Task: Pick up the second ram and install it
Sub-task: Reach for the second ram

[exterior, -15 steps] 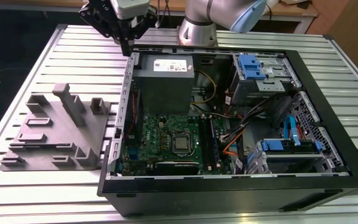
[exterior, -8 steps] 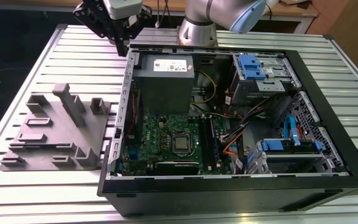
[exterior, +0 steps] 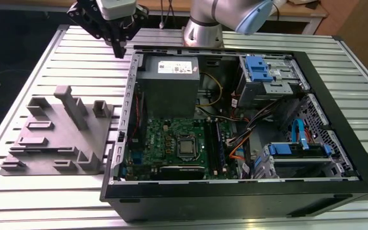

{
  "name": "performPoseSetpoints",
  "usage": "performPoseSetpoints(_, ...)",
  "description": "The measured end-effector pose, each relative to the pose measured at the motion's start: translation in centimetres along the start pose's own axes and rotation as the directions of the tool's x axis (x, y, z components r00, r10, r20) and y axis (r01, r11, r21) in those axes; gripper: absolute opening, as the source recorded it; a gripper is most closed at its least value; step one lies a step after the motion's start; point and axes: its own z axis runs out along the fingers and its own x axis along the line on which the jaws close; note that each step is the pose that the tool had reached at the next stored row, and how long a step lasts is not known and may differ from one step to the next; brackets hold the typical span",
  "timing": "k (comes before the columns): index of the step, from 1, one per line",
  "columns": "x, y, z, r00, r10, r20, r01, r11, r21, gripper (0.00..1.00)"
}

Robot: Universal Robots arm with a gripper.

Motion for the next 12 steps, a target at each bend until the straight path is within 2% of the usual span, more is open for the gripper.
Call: performPoseSetpoints(12, 1.36, -0.49, 0.36, 1.0, 0.0, 0.0, 0.0, 1.0, 0.0, 0.07)
